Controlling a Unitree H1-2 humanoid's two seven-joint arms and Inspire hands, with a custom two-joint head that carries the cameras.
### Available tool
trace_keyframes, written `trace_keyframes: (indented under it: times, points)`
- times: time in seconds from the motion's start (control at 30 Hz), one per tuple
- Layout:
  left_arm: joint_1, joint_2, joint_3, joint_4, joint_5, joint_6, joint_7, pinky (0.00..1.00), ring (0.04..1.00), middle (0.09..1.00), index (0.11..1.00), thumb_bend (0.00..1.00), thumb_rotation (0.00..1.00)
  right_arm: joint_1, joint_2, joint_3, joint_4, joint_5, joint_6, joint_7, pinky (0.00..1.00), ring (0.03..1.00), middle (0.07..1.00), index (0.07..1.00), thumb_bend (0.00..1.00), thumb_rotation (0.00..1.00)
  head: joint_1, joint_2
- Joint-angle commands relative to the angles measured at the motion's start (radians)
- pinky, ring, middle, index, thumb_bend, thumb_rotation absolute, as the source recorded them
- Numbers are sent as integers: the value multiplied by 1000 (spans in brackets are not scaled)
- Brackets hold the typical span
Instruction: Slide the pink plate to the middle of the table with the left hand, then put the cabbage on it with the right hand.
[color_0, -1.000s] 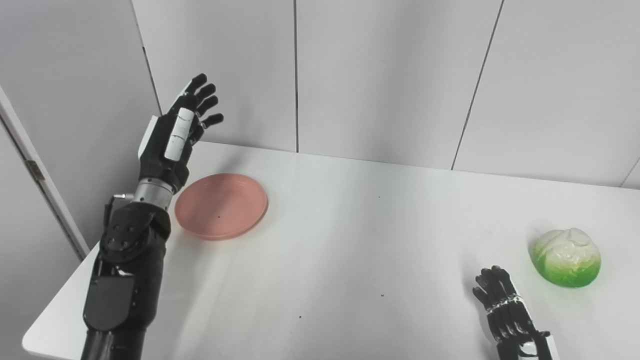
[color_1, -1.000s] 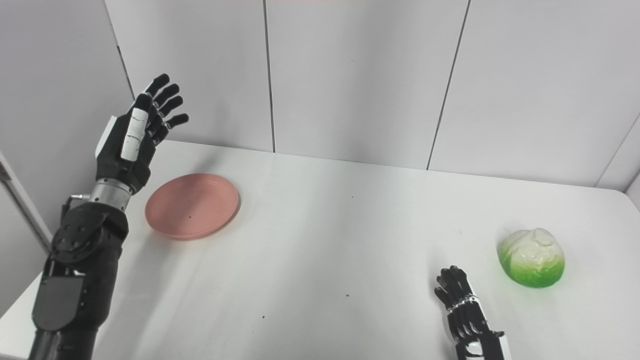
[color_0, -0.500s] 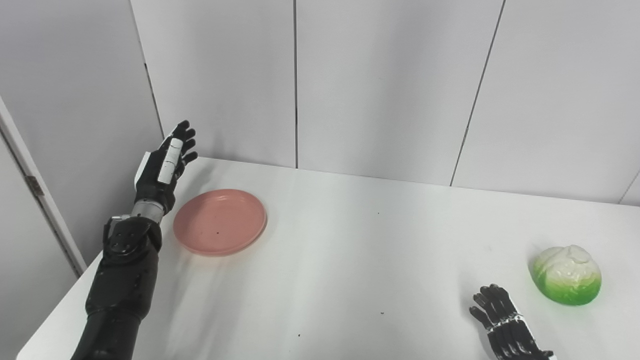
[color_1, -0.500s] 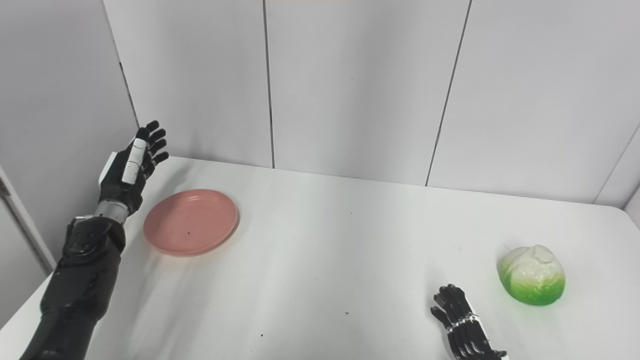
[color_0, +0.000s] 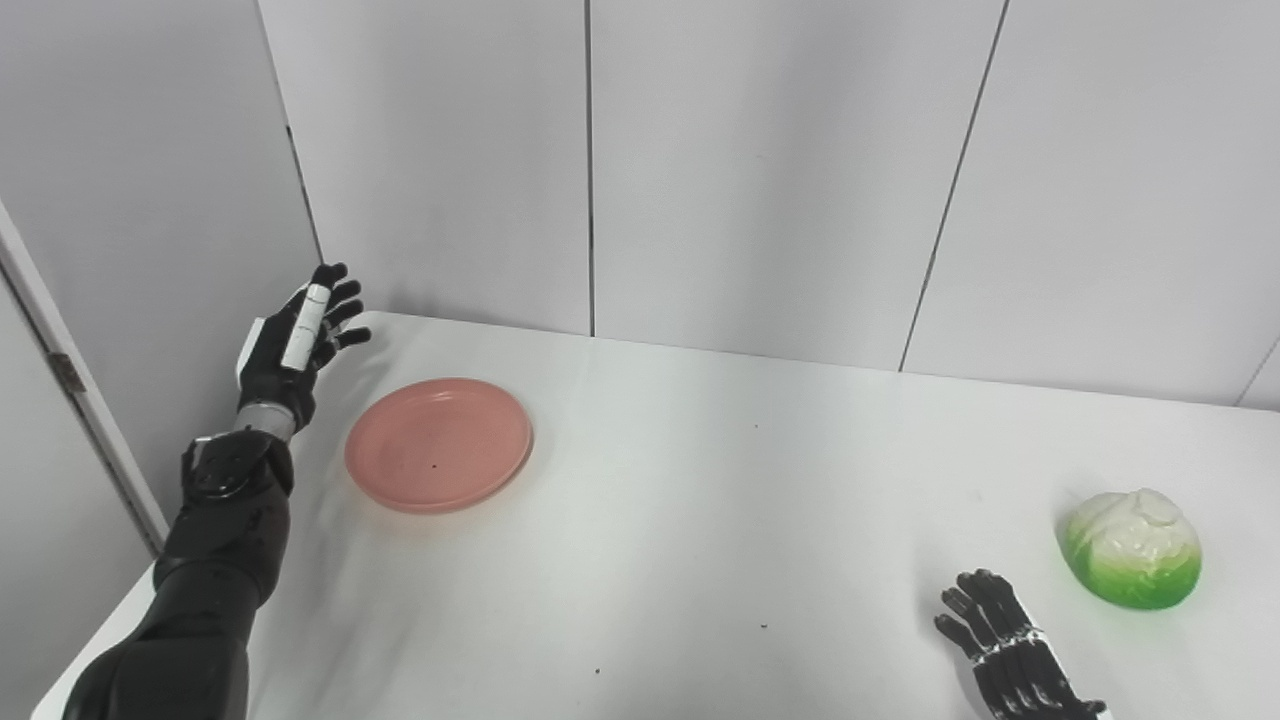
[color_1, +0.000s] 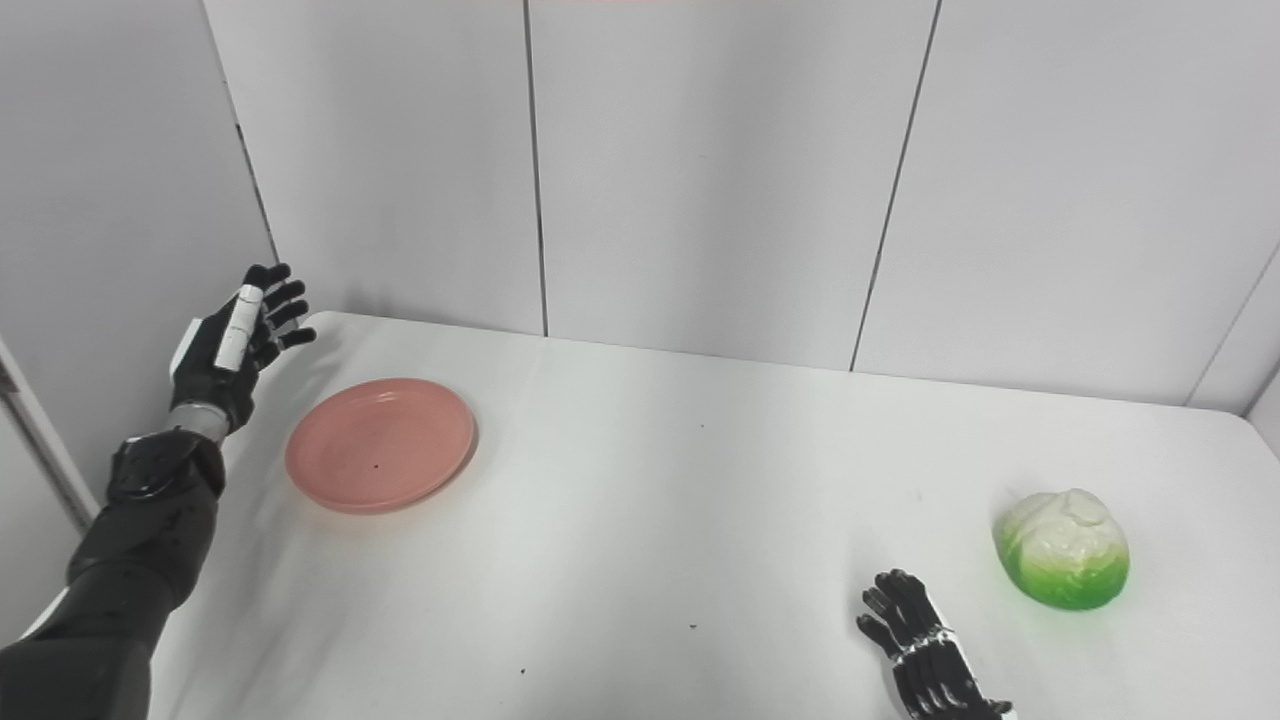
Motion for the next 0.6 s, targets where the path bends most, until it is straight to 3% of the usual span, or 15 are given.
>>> trace_keyframes:
  times: [0.0,0.2,0.57]
  points:
    - [-95,70,4,28,3,-86,8,699,830,847,833,949,829,21,-31,0,171,-22,98,-18,854,873,888,878,943,930,-5,3]
    - [-97,74,21,123,-26,-118,-28,739,839,844,798,961,786,27,-32,1,159,-19,104,-18,853,869,886,879,947,926,-17,11]
    - [-74,35,30,177,-43,-124,-40,735,827,802,821,950,775,38,-43,-1,136,-6,119,-16,845,867,886,880,936,921,-24,24]
